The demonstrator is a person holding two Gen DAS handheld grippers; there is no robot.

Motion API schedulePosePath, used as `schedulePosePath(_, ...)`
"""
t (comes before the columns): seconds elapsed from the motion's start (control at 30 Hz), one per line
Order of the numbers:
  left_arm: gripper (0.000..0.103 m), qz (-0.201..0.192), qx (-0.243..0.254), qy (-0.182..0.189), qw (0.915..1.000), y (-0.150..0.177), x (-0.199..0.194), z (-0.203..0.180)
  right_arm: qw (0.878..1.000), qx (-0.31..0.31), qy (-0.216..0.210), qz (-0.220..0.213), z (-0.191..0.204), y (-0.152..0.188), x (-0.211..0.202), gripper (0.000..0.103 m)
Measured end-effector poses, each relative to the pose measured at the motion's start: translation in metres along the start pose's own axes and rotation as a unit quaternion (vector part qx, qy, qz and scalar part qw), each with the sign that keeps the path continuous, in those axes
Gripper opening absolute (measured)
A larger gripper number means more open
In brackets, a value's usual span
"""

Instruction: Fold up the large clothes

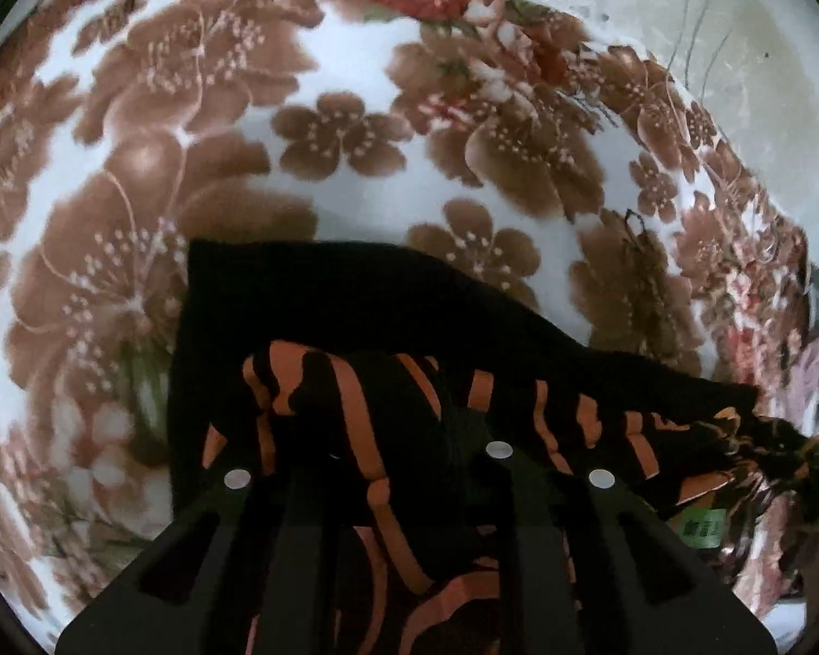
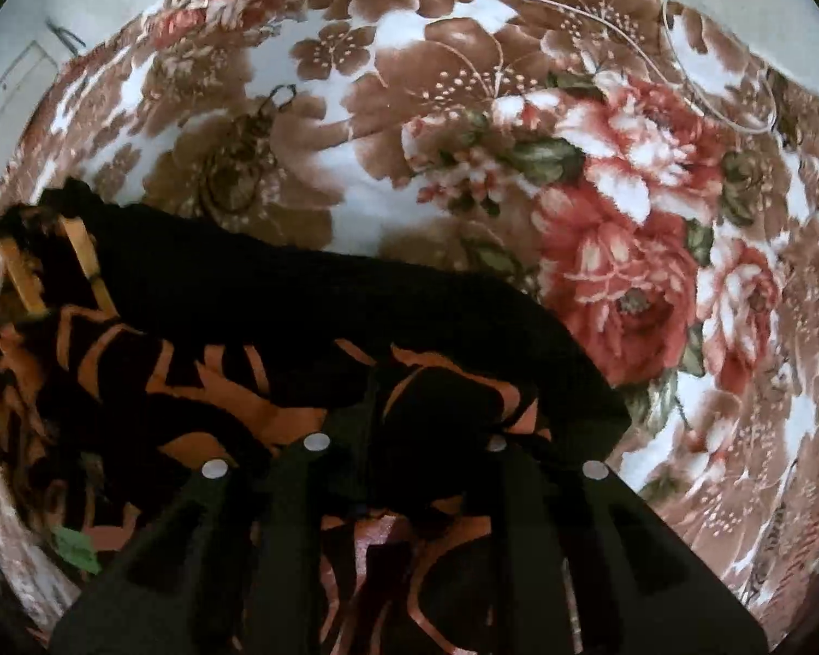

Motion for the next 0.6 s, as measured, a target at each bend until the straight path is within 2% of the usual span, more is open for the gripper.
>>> schedulePosePath(0.03,0.027,0.003,0.001,0.012,0.9999,0.000,-0.003,-0.003,1.000,0.001,-0.010,0.000,-0.001,-0.003,-0.005,0.022)
schedulePosePath(0.07,0.046,0.006,0.004,0.027,0.9996,-0.001,-0.007,-0.006,1.000,0.001,-0.018,-0.001,-0.002,-0.006,-0.008,0.028)
schedulePosePath(0.13,0.071,-0.006,0.010,0.056,0.9984,-0.005,-0.024,-0.015,0.999,-0.003,-0.042,0.006,-0.002,-0.010,-0.015,0.040)
schedulePosePath(0.17,0.071,-0.017,0.013,0.062,0.9979,-0.008,-0.034,-0.018,0.998,-0.008,-0.063,0.010,0.000,-0.012,-0.021,0.052)
schedulePosePath(0.2,0.071,-0.028,0.012,0.071,0.9970,-0.013,-0.045,-0.020,0.998,-0.011,-0.067,0.006,0.000,-0.013,-0.029,0.061)
schedulePosePath(0.23,0.073,-0.036,0.008,0.077,0.9964,-0.017,-0.053,-0.022,0.998,-0.015,-0.063,0.000,-0.001,-0.015,-0.037,0.066)
schedulePosePath(0.3,0.078,-0.060,0.011,0.072,0.9955,-0.025,-0.070,-0.021,0.998,-0.014,-0.066,-0.008,-0.002,-0.016,-0.053,0.084)
schedulePosePath(0.4,0.079,-0.077,0.037,0.038,0.9956,-0.022,-0.079,-0.016,0.998,-0.013,-0.068,-0.008,-0.006,-0.013,-0.065,0.088)
schedulePosePath(0.43,0.078,-0.076,0.044,0.027,0.9958,-0.018,-0.078,-0.014,0.998,-0.017,-0.060,-0.008,-0.009,-0.012,-0.067,0.093)
schedulePosePath(0.47,0.079,-0.073,0.054,0.013,0.9958,-0.012,-0.076,-0.010,0.999,-0.020,-0.027,-0.015,-0.017,-0.011,-0.072,0.098)
schedulePosePath(0.5,0.079,-0.073,0.059,0.003,0.9956,-0.010,-0.074,-0.006,0.999,-0.020,-0.004,-0.028,-0.025,-0.010,-0.078,0.098)
schedulePosePath(0.6,0.079,-0.075,0.088,-0.030,0.9928,0.003,-0.071,0.005,0.999,-0.001,0.009,-0.043,-0.042,-0.002,-0.083,0.098)
Point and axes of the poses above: each gripper's, at about its wrist camera, not at the fingertips, and x roughly the way its jaws point, z to its left, y to its underside, the point moved 8 cm from there along x, roughly the way its jaws point, and after that the axes turned 8 degrees about -x, right-handed, at the moved point
